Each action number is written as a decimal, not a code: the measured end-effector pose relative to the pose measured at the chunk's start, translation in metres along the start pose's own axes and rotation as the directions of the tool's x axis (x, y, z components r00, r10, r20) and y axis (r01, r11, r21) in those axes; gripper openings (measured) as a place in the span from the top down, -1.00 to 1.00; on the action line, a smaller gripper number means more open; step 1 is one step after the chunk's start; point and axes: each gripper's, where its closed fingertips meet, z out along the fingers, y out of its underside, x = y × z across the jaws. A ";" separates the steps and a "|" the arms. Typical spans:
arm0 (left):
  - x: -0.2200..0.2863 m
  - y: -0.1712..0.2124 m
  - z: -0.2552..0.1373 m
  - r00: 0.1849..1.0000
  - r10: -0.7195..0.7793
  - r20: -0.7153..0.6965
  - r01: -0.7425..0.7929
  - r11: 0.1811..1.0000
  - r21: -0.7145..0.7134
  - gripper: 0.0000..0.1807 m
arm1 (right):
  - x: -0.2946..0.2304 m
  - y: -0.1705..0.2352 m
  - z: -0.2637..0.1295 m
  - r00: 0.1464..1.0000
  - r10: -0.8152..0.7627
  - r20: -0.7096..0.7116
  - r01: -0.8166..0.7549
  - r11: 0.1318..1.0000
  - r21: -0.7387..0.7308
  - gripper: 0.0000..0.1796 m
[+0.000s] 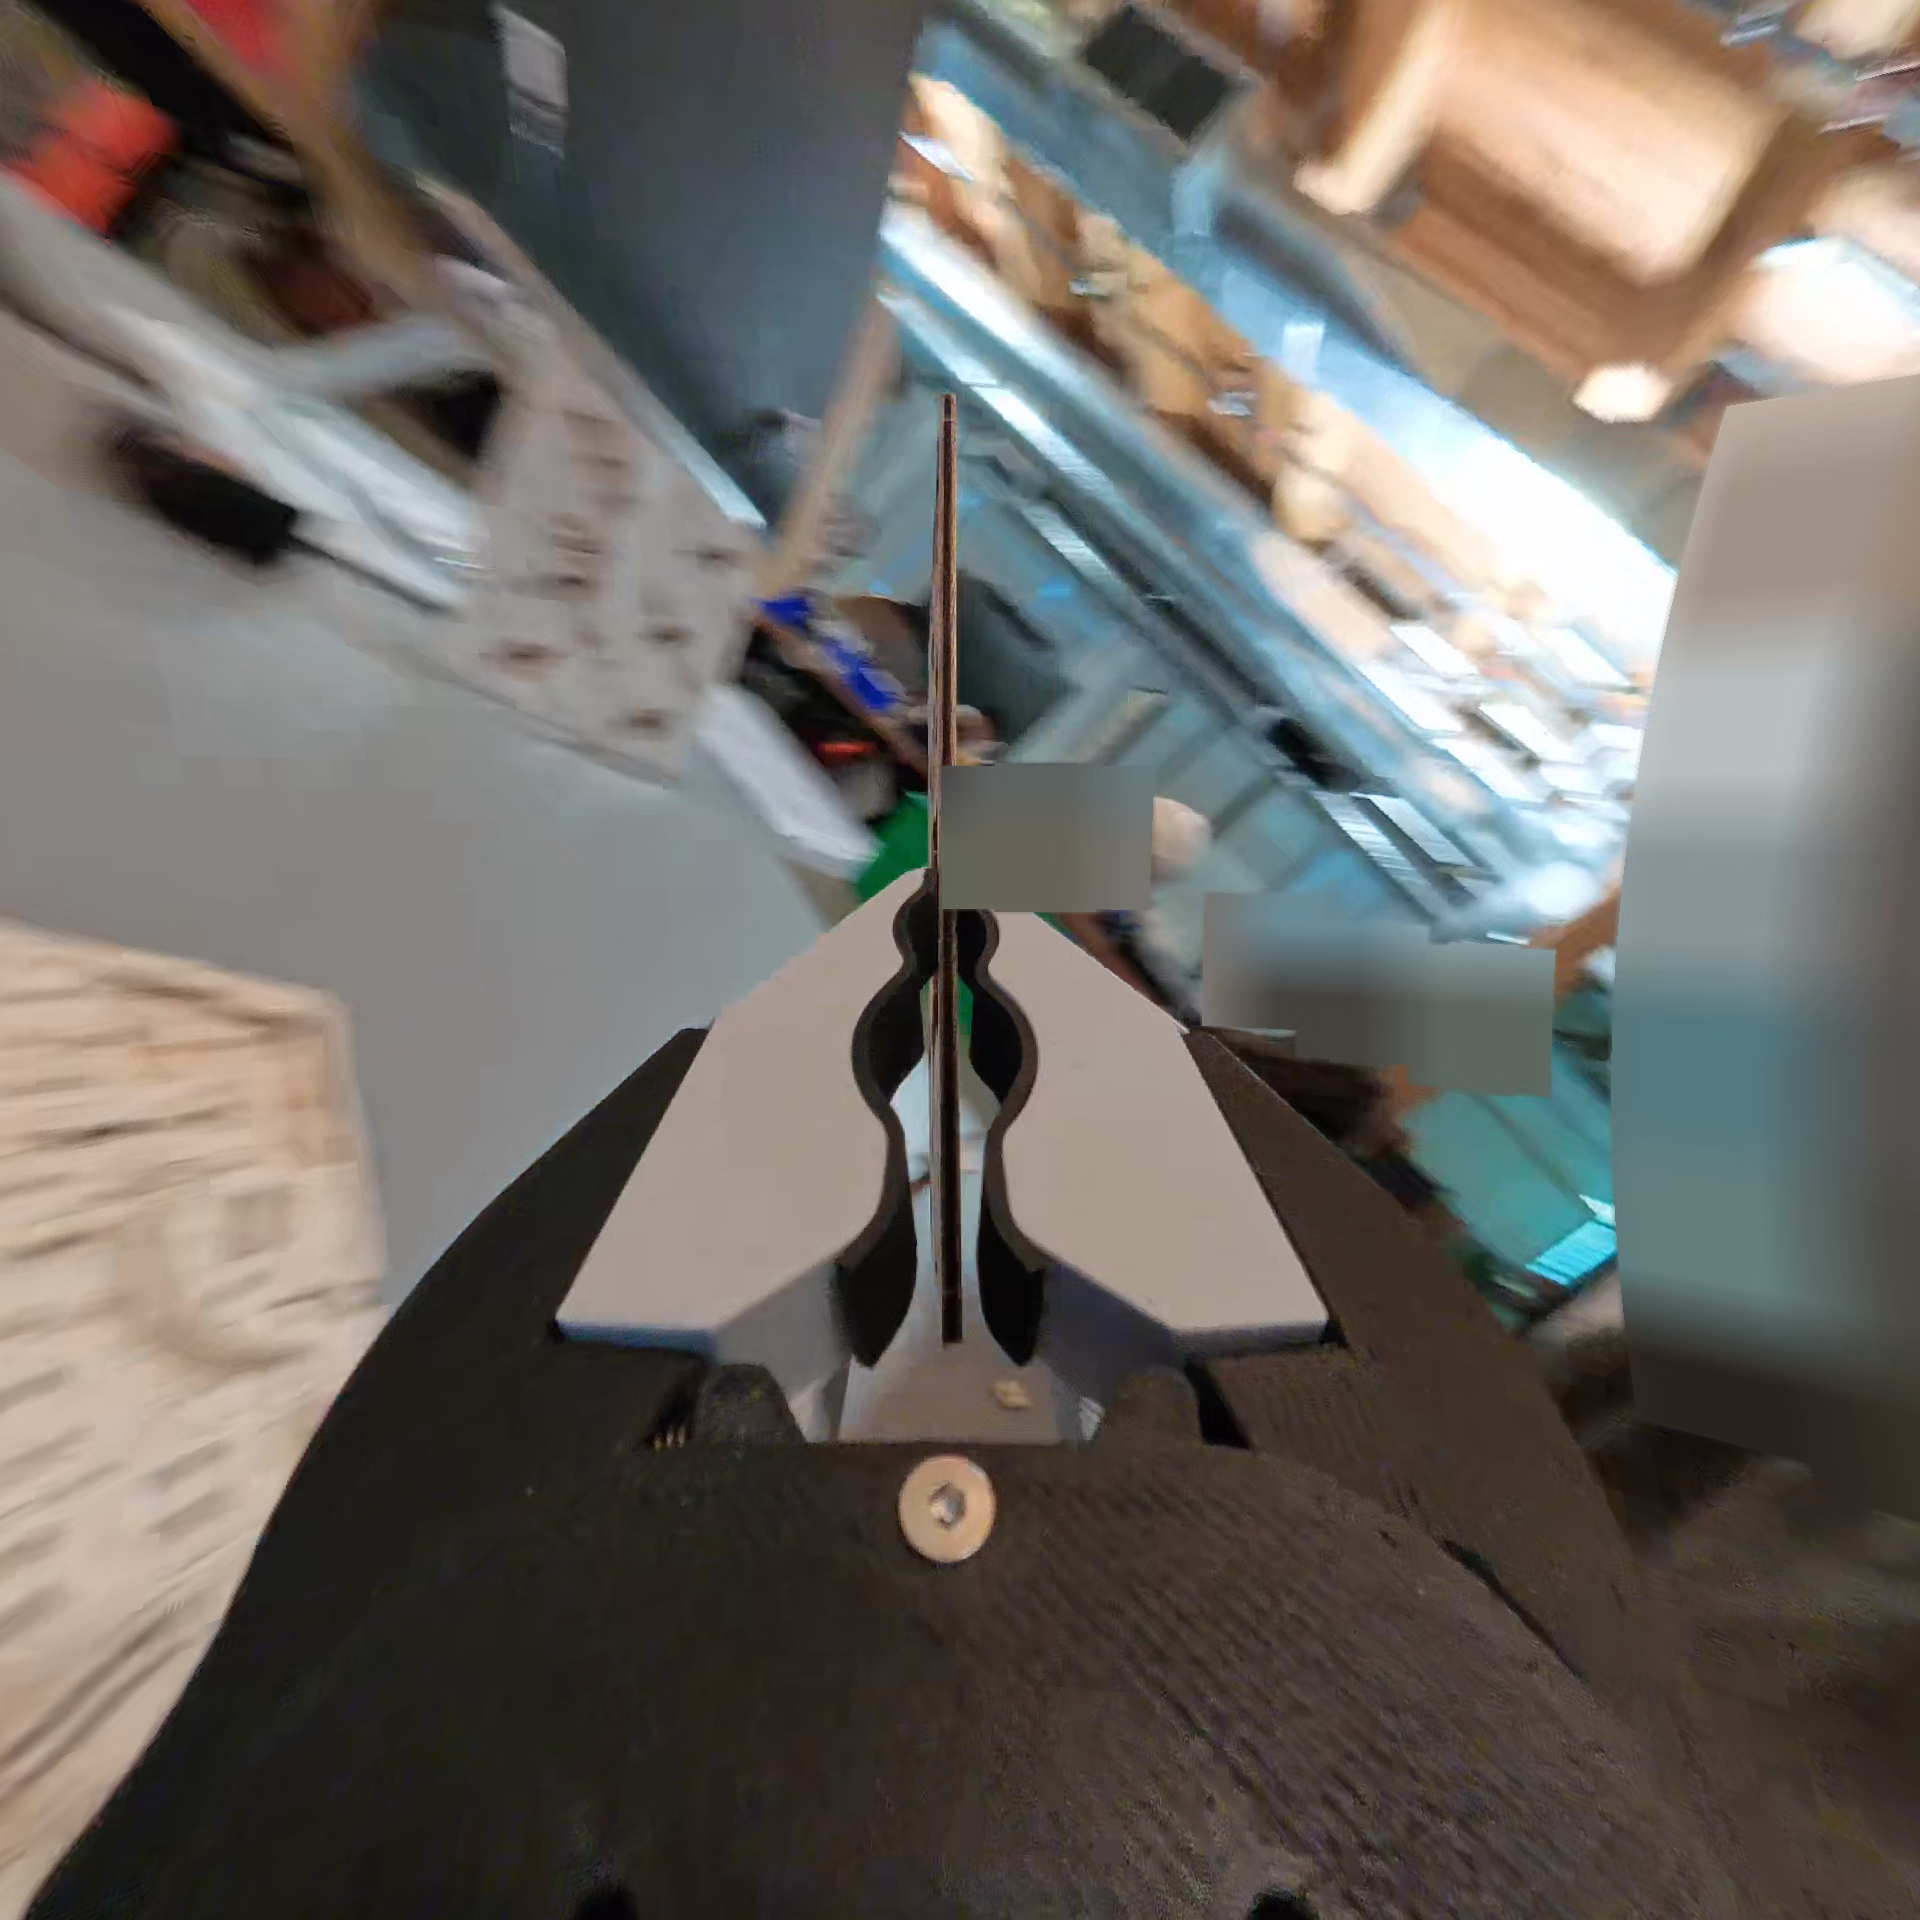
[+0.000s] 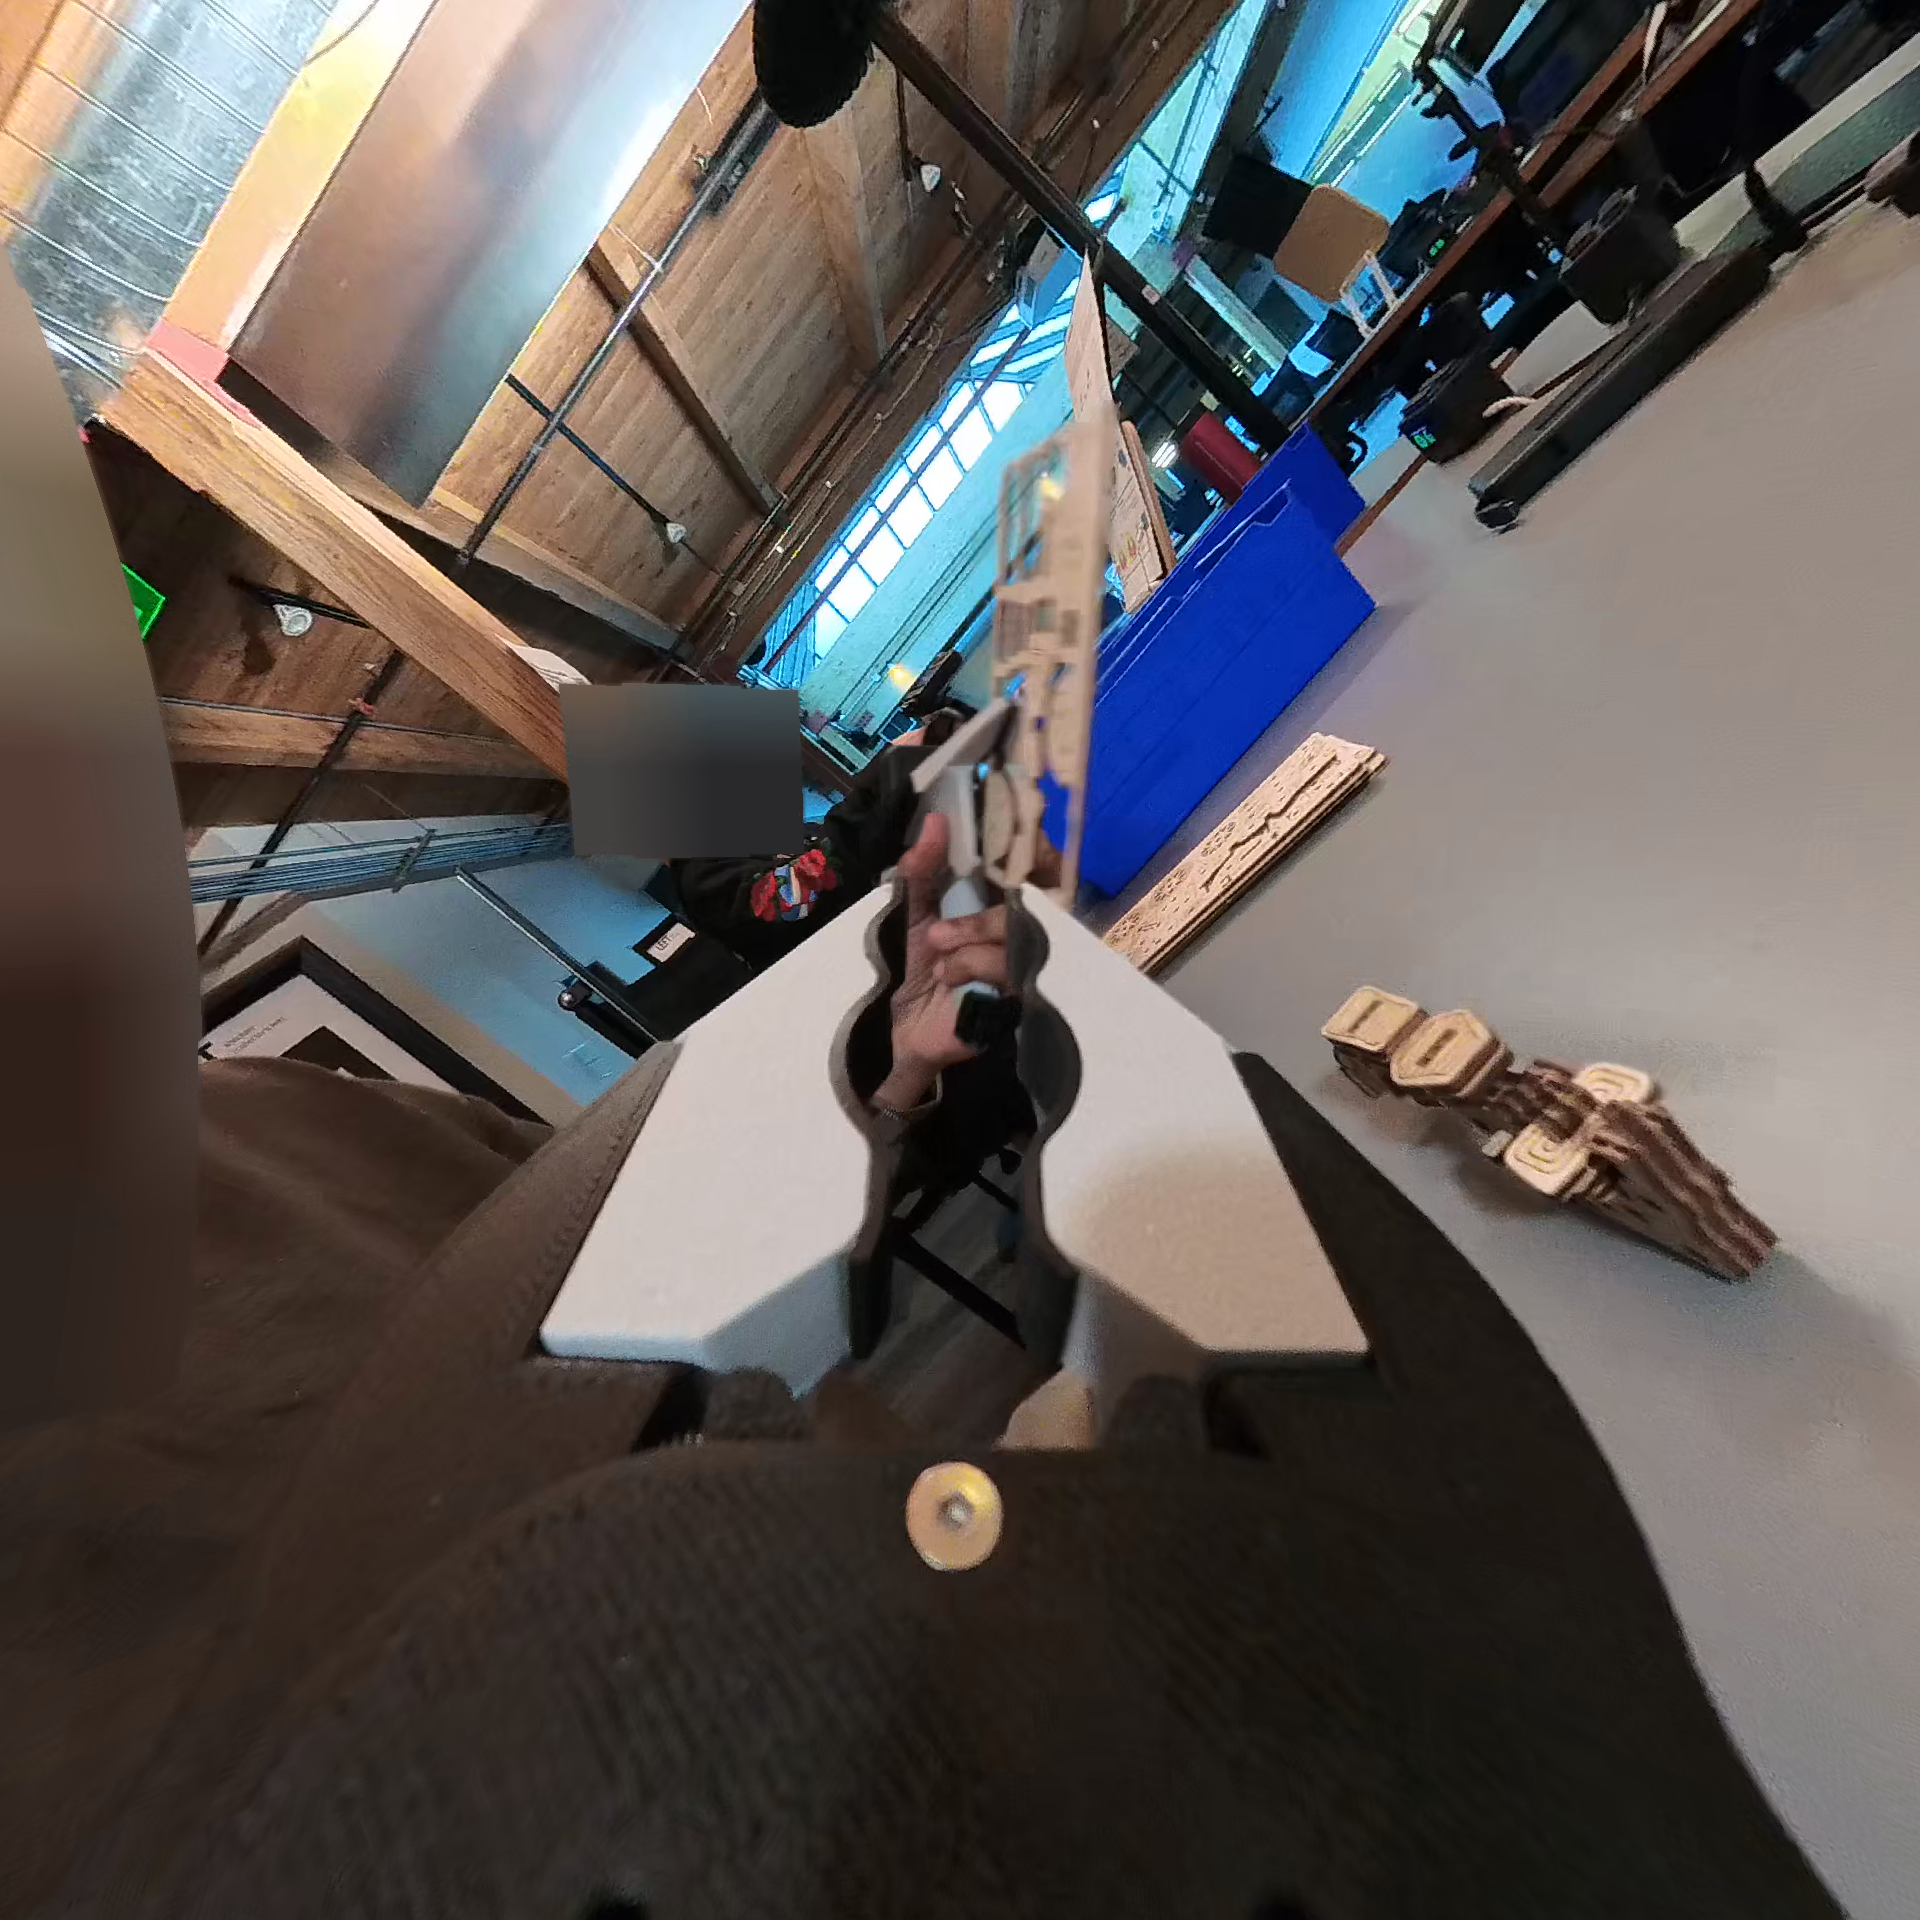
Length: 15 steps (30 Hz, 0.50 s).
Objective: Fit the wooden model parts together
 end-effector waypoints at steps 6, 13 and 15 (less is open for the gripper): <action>-0.071 -0.016 -0.049 0.925 0.011 0.379 0.000 1.000 -0.027 1.00 | 0.001 0.006 0.009 0.999 0.038 0.028 -0.038 0.999 -0.032 0.83; -0.106 -0.008 -0.067 0.852 -0.071 0.519 0.087 0.996 -0.006 1.00 | 0.011 0.000 0.005 0.999 0.029 -0.018 -0.029 0.999 -0.019 0.90; -0.114 -0.007 -0.073 0.803 -0.041 0.595 0.073 0.997 -0.031 0.77 | 0.013 -0.003 0.003 0.999 -0.001 -0.043 0.000 1.000 -0.020 0.91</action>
